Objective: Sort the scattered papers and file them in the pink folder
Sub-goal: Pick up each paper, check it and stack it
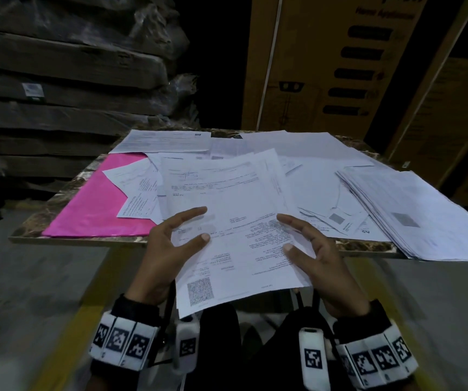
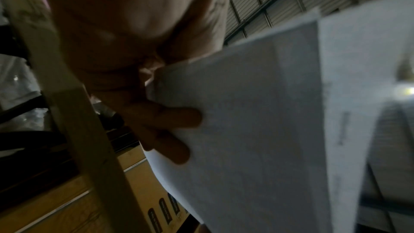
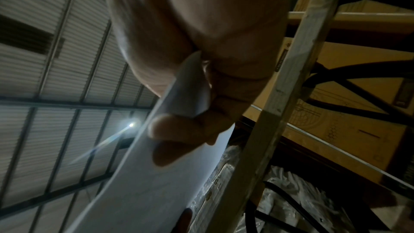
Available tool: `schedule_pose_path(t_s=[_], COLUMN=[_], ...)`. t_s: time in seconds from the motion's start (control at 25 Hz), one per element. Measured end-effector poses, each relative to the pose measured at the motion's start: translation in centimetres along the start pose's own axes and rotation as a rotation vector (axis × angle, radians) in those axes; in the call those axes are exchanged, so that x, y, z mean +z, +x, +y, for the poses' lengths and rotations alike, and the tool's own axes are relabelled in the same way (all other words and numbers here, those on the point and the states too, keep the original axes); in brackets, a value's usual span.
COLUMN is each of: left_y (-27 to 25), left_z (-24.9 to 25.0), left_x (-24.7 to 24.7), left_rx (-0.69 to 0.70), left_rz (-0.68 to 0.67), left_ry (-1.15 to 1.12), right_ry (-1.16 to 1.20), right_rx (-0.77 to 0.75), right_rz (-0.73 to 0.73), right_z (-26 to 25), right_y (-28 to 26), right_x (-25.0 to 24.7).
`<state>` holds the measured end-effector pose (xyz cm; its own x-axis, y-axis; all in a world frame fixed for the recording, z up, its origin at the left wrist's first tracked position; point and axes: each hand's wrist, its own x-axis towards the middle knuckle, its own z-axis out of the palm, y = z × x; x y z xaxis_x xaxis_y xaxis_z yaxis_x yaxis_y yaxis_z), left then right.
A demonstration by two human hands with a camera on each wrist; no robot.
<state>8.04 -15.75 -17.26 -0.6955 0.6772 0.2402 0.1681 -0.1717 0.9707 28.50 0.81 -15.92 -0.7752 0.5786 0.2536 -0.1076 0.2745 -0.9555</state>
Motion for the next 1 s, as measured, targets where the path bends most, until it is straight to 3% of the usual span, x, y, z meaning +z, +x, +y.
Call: schedule_pose_path(t_s=[0.28,0.48,0.6,0.84,1.0], left_y=[0.7,0.2,1.4,4.1,4.5], left_z=[-1.3,0.7,3.0,7.7,5.2], left_x=[0.1,0.5,1.7,4.8,6.1], left_rx=[0.007,0.203,0.312,0.576,0.506], left_rz=[0.035,0.014,0.017,0.100,0.040], left_ry=[0.137,0.257,0.294,0.351,0.348], right_ry=[-0.221,-0.038,-0.213,-0.283,-0.273], right_rx=[0.068,0.122,-0.078,-0.457,-0.437], right_rz=[0.057,0.003,-0.024,0.246,0.265], right_z=[1.0,-0.5,-3.1,-7.8,-4.0], right_y=[1.7,3.3,4.9,5.9,5.1], right_x=[-0.9,-2.3,-2.2,-1.5,-1.3])
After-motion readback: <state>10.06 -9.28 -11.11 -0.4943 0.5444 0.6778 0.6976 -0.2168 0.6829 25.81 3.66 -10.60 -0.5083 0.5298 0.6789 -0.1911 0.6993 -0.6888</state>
